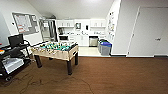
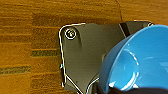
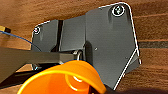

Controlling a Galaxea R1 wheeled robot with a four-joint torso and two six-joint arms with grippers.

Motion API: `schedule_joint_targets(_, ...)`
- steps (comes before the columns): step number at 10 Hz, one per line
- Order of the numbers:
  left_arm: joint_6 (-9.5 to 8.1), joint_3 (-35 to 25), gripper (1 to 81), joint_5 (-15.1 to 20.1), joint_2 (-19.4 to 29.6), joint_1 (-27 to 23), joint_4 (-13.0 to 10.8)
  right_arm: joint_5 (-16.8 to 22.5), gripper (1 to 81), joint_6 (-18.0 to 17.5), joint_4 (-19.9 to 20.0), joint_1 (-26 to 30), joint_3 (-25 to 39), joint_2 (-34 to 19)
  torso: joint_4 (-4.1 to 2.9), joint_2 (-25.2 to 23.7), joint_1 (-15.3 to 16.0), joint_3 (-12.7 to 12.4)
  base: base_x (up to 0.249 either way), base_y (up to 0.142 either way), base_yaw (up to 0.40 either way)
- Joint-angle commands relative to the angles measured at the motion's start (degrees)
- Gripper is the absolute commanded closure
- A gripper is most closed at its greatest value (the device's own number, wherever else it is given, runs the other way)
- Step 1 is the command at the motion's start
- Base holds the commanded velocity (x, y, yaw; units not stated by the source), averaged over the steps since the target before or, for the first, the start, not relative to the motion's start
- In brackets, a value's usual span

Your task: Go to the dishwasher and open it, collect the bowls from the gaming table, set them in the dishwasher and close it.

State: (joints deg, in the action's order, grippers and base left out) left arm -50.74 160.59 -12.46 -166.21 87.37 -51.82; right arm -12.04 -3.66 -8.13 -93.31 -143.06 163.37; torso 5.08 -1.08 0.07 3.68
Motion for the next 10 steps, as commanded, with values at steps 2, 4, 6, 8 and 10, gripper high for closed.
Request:
schedule_joint_targets(2,0.46,0.5,81.1,1.3,1.1,-2.7,0.0,2.6,81.1,0.1,-0.7,2.0,0.2,-0.6,0.0,0.0,0.0,0.0,0.0,0.0,-0.223)
schedule_joint_targets(4,0.38,0.6,81.1,1.2,1.4,-2.7,0.1,2.5,81.1,0.1,-0.7,2.0,0.2,-0.6,0.0,0.0,0.0,0.0,0.0,0.0,-0.041)
schedule_joint_targets(6,0.38,0.5,81.1,1.1,1.7,-2.6,0.0,2.6,81.1,0.1,-0.7,2.1,0.2,-0.6,0.0,0.0,0.0,0.0,0.0,0.0,0.0)
schedule_joint_targets(8,0.38,0.5,81.1,1.1,1.8,-2.7,0.2,2.6,81.1,0.1,-0.7,2.1,0.2,-0.6,0.0,0.0,0.0,0.0,0.0,0.0,0.0)
schedule_joint_targets(10,0.38,0.5,81.1,1.1,1.7,-2.6,0.2,2.6,81.1,0.1,-0.8,2.1,0.2,-0.6,0.0,0.0,0.0,0.0,0.0,0.0,0.0)
